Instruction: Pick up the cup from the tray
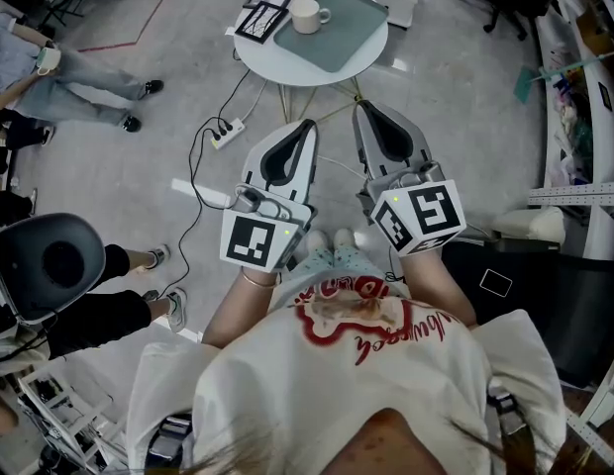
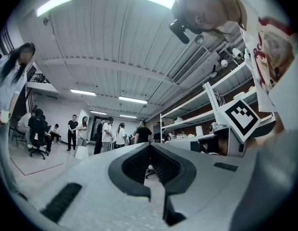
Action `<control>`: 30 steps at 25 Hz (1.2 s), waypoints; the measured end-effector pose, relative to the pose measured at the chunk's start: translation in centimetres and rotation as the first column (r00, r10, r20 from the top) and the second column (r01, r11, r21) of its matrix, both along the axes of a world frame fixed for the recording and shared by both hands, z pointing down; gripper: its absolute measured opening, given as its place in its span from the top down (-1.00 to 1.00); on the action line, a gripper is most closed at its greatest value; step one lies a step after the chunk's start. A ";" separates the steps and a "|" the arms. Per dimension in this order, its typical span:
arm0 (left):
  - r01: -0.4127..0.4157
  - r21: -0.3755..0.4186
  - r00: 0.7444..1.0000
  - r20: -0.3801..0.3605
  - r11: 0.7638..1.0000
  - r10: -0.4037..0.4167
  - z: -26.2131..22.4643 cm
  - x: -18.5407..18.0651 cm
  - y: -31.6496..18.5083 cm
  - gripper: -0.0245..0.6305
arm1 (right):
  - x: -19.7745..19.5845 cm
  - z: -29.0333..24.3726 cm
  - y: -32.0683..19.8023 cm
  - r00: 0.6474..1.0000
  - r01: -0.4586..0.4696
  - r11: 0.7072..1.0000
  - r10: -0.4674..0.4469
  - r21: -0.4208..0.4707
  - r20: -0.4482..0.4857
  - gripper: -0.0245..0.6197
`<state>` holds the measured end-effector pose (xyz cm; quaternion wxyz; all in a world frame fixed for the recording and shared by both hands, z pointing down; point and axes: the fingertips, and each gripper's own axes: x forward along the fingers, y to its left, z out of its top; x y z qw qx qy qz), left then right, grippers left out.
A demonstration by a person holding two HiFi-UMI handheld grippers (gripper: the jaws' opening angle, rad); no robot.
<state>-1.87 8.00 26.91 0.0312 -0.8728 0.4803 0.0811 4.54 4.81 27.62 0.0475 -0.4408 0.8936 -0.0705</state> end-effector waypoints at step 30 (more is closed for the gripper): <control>0.060 0.034 0.998 -0.016 0.998 -0.059 0.4 -3.0 -10.5 0.88 | -1.1 0.3 -10.8 1.000 -0.016 0.999 0.016 0.034 0.000 0.84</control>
